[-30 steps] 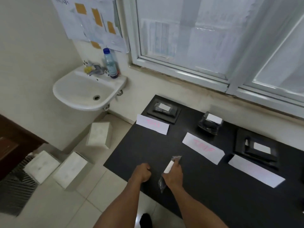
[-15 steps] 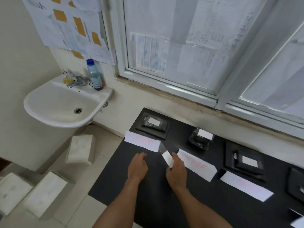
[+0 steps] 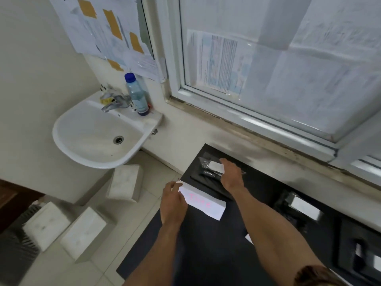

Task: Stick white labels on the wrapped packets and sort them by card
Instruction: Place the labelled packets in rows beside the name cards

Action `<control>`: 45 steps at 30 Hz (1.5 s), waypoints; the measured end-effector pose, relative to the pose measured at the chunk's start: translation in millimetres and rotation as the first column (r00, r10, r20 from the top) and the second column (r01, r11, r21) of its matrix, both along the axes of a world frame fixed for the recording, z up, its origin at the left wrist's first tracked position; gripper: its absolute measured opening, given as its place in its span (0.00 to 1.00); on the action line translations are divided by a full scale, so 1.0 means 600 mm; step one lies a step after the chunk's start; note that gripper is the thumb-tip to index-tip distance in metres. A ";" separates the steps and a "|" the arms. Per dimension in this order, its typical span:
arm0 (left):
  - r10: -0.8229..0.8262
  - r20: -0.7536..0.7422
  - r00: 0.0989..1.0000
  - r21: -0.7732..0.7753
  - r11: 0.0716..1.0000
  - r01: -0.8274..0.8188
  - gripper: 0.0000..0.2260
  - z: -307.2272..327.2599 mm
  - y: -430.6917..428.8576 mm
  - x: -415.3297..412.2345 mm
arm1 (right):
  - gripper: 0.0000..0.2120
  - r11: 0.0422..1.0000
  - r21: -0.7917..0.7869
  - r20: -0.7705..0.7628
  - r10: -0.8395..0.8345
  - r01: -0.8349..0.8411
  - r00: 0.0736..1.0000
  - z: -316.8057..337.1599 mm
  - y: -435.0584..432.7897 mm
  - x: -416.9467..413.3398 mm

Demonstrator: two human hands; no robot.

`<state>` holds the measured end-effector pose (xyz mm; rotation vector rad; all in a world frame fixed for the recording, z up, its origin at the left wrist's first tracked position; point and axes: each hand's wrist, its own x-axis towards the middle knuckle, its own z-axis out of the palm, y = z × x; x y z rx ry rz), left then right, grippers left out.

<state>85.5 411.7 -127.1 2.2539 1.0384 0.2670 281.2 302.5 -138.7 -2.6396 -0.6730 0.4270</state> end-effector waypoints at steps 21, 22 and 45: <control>-0.605 -0.047 0.795 0.291 0.753 0.591 0.19 0.300 -0.183 0.097 | 0.30 0.883 0.320 0.268 -0.432 0.343 0.861 0.320 -0.345 -0.142; -0.635 -0.061 0.770 0.337 0.713 0.615 0.19 0.333 -0.200 0.097 | 0.30 0.868 0.350 0.302 -0.461 0.353 0.834 0.356 -0.370 -0.154; -0.681 -0.133 0.720 0.503 0.580 0.641 0.21 0.469 -0.423 0.063 | 0.30 0.842 0.369 0.428 -0.530 0.394 0.732 0.472 -0.637 -0.224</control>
